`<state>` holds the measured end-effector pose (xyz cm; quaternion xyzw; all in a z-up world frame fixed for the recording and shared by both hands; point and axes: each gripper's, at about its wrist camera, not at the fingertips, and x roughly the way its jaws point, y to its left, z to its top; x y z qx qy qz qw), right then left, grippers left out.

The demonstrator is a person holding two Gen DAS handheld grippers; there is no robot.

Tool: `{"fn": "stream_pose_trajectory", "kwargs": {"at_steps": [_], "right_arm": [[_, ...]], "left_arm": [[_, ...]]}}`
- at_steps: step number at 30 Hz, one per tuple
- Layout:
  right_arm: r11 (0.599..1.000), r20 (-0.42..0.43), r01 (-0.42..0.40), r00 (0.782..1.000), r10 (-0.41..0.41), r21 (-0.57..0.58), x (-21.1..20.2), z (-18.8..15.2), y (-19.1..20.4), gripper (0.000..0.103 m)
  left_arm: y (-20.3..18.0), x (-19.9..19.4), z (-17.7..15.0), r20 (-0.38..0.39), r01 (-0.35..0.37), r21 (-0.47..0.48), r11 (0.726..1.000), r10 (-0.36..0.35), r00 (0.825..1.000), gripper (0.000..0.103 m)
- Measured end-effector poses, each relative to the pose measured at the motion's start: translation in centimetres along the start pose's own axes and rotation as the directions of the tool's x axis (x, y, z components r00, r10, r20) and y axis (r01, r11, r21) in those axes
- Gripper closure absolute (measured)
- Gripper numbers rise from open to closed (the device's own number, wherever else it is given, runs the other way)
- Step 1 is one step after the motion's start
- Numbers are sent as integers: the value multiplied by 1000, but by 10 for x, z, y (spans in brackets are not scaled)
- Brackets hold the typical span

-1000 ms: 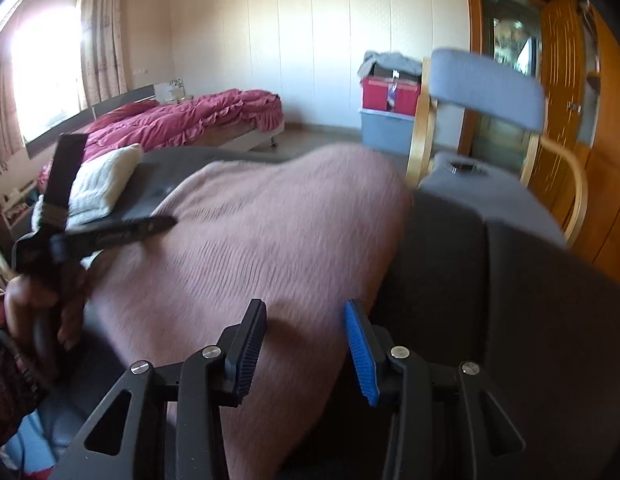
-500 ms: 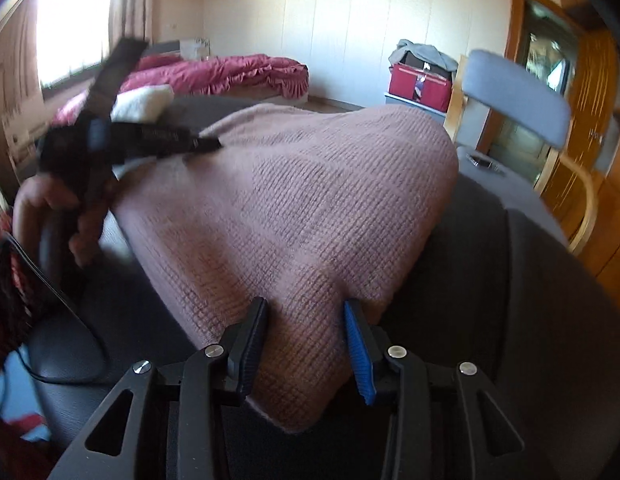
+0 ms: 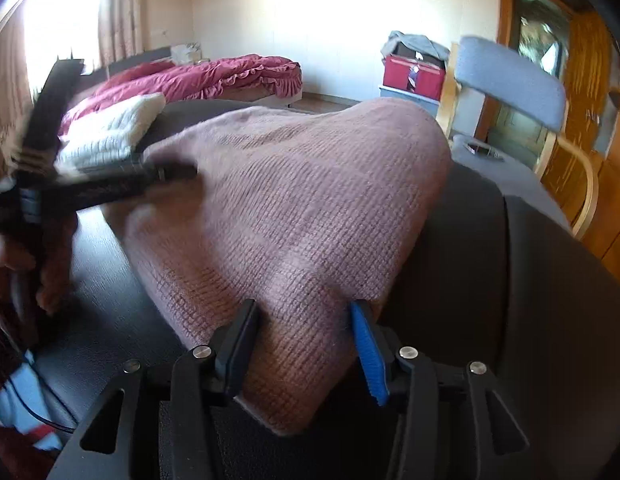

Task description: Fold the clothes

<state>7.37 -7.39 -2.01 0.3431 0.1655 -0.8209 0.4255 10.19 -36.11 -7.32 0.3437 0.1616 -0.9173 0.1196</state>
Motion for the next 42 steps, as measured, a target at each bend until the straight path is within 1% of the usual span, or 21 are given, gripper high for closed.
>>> {"fn": "stream_pose_trajectory", "kwargs": {"at_steps": [2,4,5,6,8,9,11,12,13,17,19,21,23,27,29,31,33,35,36,39,42], "right_arm": [[999,30,-15,999,13,48,-5,10,-8,55],[997,78,-5,997,-1,73,-7,25,-15,56],[996,101,0,995,-8,86,-7,33,-18,63],[996,112,1,994,-12,90,-5,40,-19,66],[997,108,-1,994,-8,82,5,56,-17,84],[997,102,-5,995,-3,76,12,62,-15,85],[998,78,-2,997,-2,55,28,72,-9,86],[999,65,26,997,-28,34,36,75,-5,86],[999,60,42,997,-43,22,40,77,-2,89],[999,62,52,997,-53,15,43,80,-2,90],[998,64,57,996,-58,12,44,82,-1,90],[998,65,62,996,-63,9,45,84,-1,90],[998,66,67,996,-67,5,47,86,-1,88],[997,69,77,995,-77,-1,49,90,0,86],[997,99,56,993,-60,43,46,96,-5,86],[995,107,94,989,-98,43,51,104,-5,86],[991,72,128,989,-131,45,65,111,-8,86],[990,13,127,992,-128,68,84,111,-14,86],[990,10,135,991,-136,51,89,108,-13,86],[976,42,209,978,-207,-54,96,104,0,85],[968,91,236,969,-229,-84,94,96,4,85]], "left_arm": [[2,1,0,1,3,-7,1000,-3,1000,80],[3,2,-1,2,7,-13,1000,-7,1000,80],[4,3,-1,2,8,-16,1000,-8,1000,80],[4,3,-1,3,5,-15,1000,-4,1000,80],[2,2,-2,4,-15,1,1000,15,1000,80],[0,3,-2,6,-24,7,1000,24,1000,80],[-2,2,-1,8,-38,16,999,38,999,80],[-4,2,-2,9,-47,23,999,47,999,80],[-6,2,-2,10,-56,31,998,56,998,80],[-16,4,0,14,-119,80,990,119,993,80],[-27,5,-2,22,-179,127,976,177,984,79],[-39,7,-4,36,-243,178,954,240,970,79],[-44,7,-7,44,-273,202,941,270,962,79],[-35,4,-5,36,-237,166,957,234,972,79],[-35,4,-7,36,-235,166,958,233,972,79],[-36,3,-7,38,-239,170,956,237,971,79],[-35,3,-7,36,-233,166,958,230,972,79],[-33,3,-7,33,-223,158,962,220,975,79],[-33,3,-7,32,-218,154,964,215,976,79],[-25,-3,-4,30,-174,116,978,171,985,79],[-7,-18,1,50,-90,-4,996,90,995,79]]}}
